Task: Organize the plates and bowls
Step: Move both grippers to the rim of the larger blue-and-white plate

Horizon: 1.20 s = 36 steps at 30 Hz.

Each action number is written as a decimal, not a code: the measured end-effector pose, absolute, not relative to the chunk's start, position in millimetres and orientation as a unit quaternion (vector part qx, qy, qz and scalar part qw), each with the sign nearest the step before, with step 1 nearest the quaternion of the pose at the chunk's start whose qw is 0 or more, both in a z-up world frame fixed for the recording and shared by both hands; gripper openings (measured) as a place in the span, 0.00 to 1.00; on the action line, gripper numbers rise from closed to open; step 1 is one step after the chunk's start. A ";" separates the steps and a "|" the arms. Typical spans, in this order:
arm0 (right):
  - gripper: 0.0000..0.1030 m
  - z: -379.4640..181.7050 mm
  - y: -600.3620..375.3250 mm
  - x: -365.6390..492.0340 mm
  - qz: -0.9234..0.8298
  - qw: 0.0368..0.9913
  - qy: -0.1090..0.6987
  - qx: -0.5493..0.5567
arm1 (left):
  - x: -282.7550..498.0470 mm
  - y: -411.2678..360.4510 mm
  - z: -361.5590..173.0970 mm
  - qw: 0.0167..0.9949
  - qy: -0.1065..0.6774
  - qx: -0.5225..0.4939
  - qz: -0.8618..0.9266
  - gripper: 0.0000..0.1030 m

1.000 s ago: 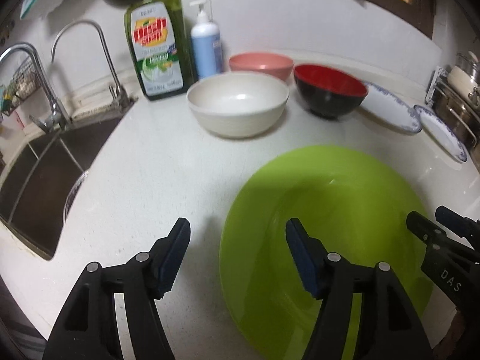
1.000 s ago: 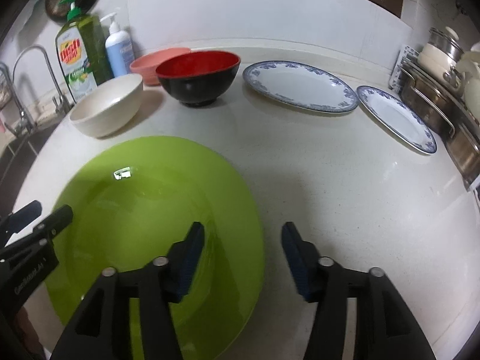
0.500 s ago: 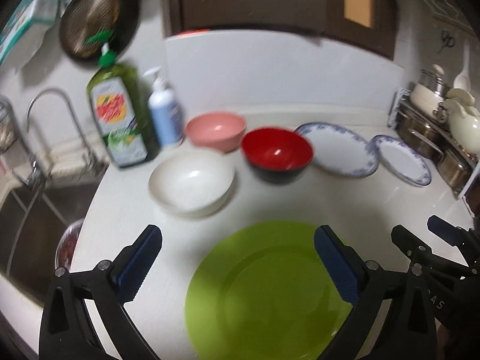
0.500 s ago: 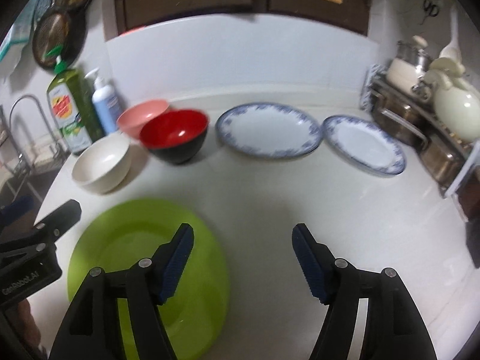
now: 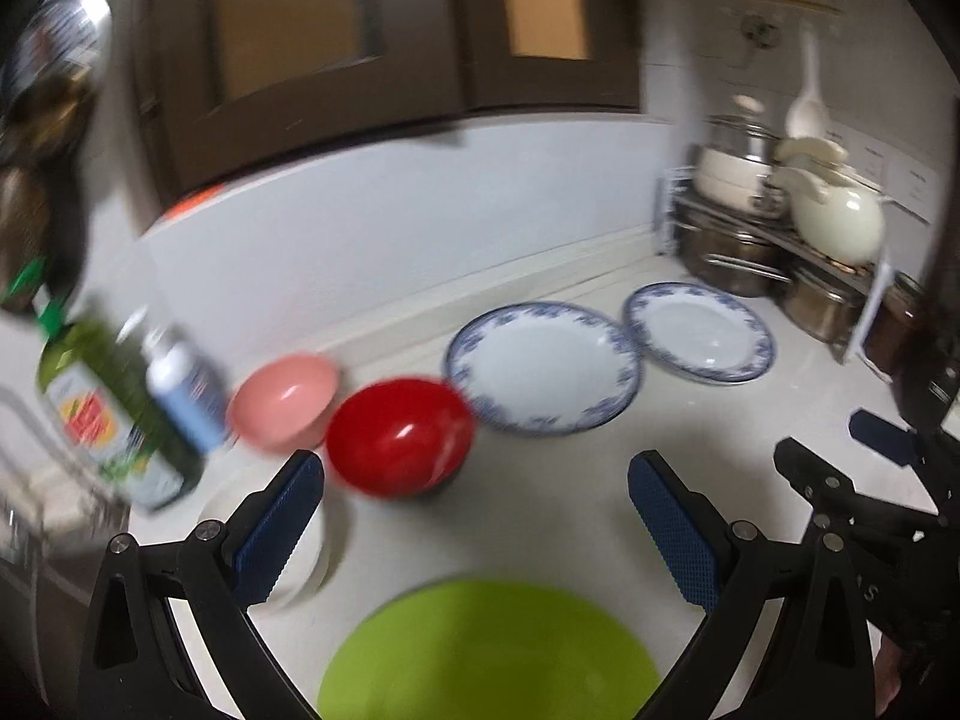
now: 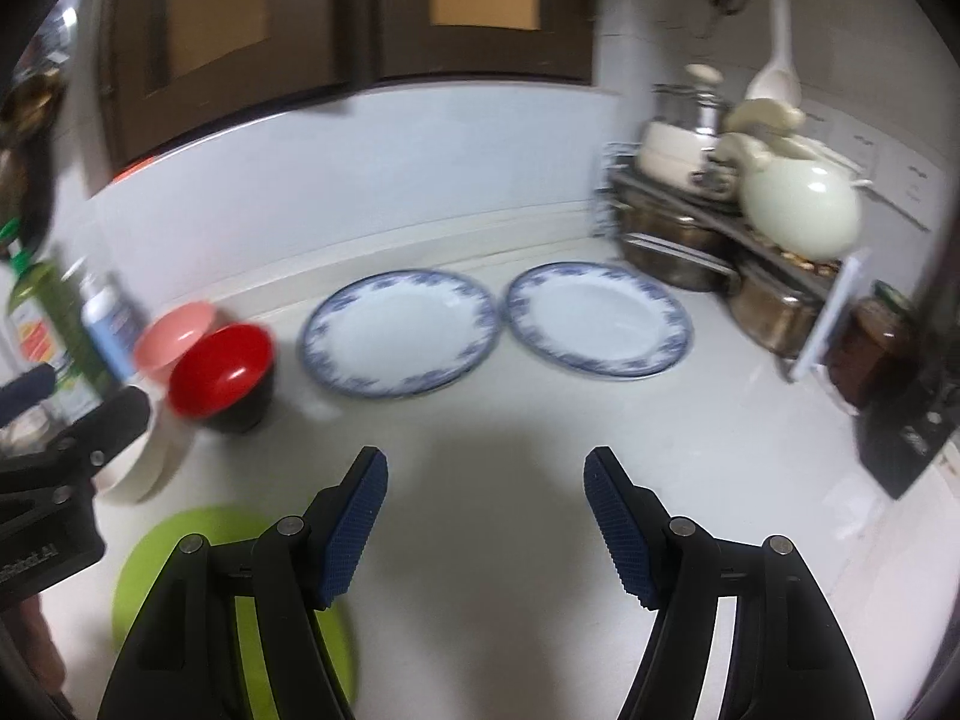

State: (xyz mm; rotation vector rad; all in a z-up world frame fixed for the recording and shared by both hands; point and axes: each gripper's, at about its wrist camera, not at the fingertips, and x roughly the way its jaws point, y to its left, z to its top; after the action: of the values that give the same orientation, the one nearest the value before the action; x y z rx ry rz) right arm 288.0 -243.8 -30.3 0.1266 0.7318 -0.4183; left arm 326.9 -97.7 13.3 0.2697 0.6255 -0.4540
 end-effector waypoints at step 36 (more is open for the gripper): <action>0.67 -54.8 -459.9 392.6 -0.327 0.850 0.382 0.156 | 482.5 -358.0 -17.5 0.836 0.364 0.235 -0.336 0.98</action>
State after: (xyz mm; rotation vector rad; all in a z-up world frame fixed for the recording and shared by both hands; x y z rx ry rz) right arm 392.6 -459.9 -54.8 0.3295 0.8056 -0.6891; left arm 482.5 -358.0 -17.5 0.4968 0.7697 -0.7114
